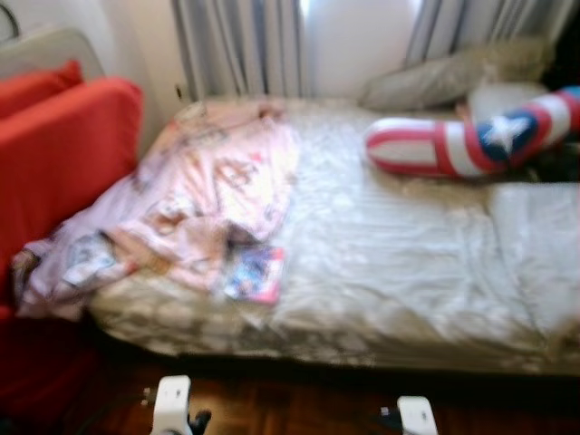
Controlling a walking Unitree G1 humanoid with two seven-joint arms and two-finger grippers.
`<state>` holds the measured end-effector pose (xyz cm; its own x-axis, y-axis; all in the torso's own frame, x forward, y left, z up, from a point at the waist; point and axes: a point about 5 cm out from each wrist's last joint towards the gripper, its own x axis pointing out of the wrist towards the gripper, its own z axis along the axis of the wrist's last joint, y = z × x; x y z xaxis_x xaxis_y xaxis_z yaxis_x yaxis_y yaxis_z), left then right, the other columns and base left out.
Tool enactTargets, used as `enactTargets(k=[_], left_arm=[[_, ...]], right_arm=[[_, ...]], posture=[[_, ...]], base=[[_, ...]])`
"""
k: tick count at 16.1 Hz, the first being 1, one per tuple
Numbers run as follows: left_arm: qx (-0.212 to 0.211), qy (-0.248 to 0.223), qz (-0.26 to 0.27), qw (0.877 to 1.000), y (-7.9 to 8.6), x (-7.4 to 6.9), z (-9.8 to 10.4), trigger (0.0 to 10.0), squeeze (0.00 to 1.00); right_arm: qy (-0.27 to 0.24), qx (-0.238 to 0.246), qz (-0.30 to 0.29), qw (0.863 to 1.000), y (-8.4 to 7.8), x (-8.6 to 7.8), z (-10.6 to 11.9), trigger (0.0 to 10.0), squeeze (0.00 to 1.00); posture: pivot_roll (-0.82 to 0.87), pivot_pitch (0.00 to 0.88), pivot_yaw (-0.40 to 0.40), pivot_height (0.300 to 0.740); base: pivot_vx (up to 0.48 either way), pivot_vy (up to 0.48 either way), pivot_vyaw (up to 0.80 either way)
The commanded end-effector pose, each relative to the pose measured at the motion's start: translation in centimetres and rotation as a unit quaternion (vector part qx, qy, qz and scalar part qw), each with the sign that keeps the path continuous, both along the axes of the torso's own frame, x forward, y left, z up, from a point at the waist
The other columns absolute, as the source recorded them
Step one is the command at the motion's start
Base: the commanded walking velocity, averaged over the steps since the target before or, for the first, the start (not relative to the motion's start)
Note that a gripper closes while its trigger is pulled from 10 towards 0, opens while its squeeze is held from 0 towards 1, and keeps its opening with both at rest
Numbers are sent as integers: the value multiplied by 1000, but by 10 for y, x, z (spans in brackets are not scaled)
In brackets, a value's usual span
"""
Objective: Clean up the room
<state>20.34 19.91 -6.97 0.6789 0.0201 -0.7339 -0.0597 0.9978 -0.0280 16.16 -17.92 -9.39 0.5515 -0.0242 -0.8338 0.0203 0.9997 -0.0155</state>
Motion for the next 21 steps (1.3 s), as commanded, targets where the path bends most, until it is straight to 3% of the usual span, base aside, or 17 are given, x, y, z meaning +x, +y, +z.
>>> enactTargets(k=[1,3,21], left_arm=[[0,8,4,1000,1,-3,-2,10000,0],[1,9,5,1000,3,-4,-2,10000,0],[-1,10,4,1000,2,-3,-2,10000,0]], right_arm=[[-1,-1,4,1000,1,1,0,10000,0],[1,2,4,1000,1,1,0,10000,0],[-2,4,-10,1000,0,2,1,10000,0]], posture=[[11,10,10,738],[10,19,10,738],[6,44,10,738]], base=[[0,-375,800],[0,-369,800],[0,-368,0]])
